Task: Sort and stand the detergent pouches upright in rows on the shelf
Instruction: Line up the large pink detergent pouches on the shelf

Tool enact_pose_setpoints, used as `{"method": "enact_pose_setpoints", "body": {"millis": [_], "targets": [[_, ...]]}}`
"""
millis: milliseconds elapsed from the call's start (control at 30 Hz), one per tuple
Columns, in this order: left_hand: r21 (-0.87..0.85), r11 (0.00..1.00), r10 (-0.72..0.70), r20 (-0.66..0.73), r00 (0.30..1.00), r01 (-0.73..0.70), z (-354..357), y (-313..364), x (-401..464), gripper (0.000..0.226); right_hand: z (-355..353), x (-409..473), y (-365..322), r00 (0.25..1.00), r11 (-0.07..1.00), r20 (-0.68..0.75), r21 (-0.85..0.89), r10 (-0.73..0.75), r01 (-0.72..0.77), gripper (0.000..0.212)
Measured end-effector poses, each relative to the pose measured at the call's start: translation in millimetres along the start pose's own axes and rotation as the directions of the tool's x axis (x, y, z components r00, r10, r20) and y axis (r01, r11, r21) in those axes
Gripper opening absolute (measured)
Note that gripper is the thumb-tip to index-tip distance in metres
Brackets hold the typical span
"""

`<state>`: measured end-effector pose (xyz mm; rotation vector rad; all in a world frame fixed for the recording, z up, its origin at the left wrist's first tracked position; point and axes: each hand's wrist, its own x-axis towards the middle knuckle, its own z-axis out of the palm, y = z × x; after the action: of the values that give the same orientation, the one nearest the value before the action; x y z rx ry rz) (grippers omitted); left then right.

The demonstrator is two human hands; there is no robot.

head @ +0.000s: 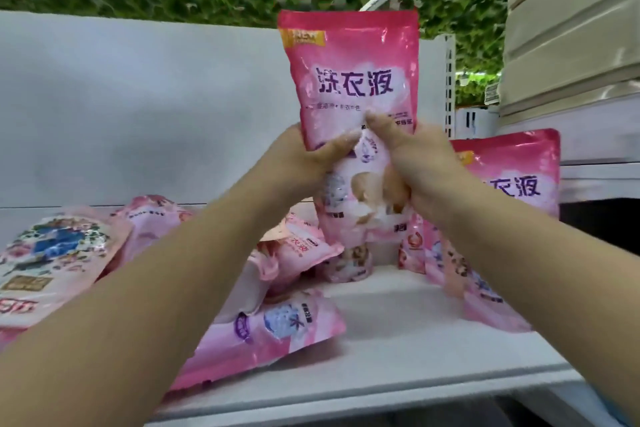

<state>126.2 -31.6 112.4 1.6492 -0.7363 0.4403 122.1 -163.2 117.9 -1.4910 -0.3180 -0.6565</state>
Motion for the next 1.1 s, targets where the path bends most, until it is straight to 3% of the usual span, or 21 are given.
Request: {"method": "enact_pose_setpoints", "body": {"millis": [67, 133, 167, 233, 400, 500, 567, 667, 767, 833, 933, 1000, 1033, 1100], "targets": [[0.400, 0.916, -0.080, 0.093, 0.992, 0.037, -5.1, -2.2, -2.1, 0.045, -8.9, 1.1, 10.9, 0.991, 0.998, -0.129, -0.061, -0.030, 0.022, 0.025], [0.780, 0.622, -0.207, 0.089, 0.974, 0.061, -13.8, -9.3, -7.1, 0.078, -15.7, 4.3, 26.3, 0.980, 0.992, -0.195, -0.127, -0.035, 0.010, 0.037], [0.874, 0.482, -0.257, 0.074, 0.964, 0.061, -19.1, -13.8, -11.1, 0.082, -18.6, 6.7, 36.2, 0.976, 0.989, -0.215, -0.150, -0.023, -0.010, 0.045], [0.922, 0.375, -0.336, 0.038, 0.941, 0.096, -32.0, -22.6, -18.8, 0.075, -22.2, 11.4, 59.6, 0.971, 0.983, -0.236, -0.167, 0.039, -0.080, 0.051], [0.896, 0.380, -0.498, -0.013, 0.867, 0.231, -46.7, -38.5, -30.8, 0.050, -22.0, 11.3, 113.5, 0.942, 0.961, -0.216, -0.052, 0.256, -0.273, 0.037], [0.862, 0.439, -0.458, -0.028, 0.888, 0.254, -46.6, -45.2, -35.2, 0.043, -19.5, 13.5, 118.6, 0.956, 0.970, -0.206, -0.083, 0.209, -0.230, 0.038], [0.914, 0.349, -0.432, -0.038, 0.901, 0.205, -45.4, -44.8, -39.2, 0.043, -20.2, 15.9, 120.6, 0.960, 0.974, -0.212, -0.099, 0.181, -0.206, 0.043], [0.963, 0.216, -0.340, -0.081, 0.937, 0.161, -44.6, -48.4, -45.8, 0.042, -21.9, 15.5, 122.3, 0.969, 0.965, -0.193, -0.178, 0.157, -0.191, 0.052], [0.965, 0.225, -0.227, -0.086, 0.970, 0.138, -41.1, -51.4, -49.9, 0.041, -22.8, 13.4, 125.0, 0.978, 0.943, -0.172, -0.291, 0.116, -0.163, 0.061], [0.982, 0.179, -0.131, -0.040, 0.991, 0.063, -39.6, -53.8, -53.5, 0.034, -20.2, 8.3, 123.3, 0.981, 0.885, -0.168, -0.437, 0.095, -0.160, 0.075], [0.990, 0.131, 0.058, 0.047, 0.997, -0.054, -37.8, -56.3, -69.6, 0.038, -15.2, -6.3, 107.1, 0.979, 0.810, -0.178, -0.586, -0.099, -0.025, 0.085], [0.970, 0.183, 0.196, 0.122, 0.973, -0.158, -37.8, -57.0, -84.6, 0.052, -11.4, -19.8, 92.4, 0.961, 0.788, -0.094, -0.596, -0.260, 0.155, 0.072], [0.953, 0.233, 0.234, 0.140, 0.962, -0.195, -38.0, -56.3, -91.7, 0.055, -8.0, -25.6, 88.1, 0.969, 0.809, -0.015, -0.553, -0.248, 0.199, 0.059], [0.925, 0.289, 0.335, 0.145, 0.931, -0.248, -42.8, -59.9, -101.6, 0.058, 5.7, -38.4, 85.0, 0.987, 0.920, 0.158, -0.384, -0.024, 0.083, 0.035]]}}
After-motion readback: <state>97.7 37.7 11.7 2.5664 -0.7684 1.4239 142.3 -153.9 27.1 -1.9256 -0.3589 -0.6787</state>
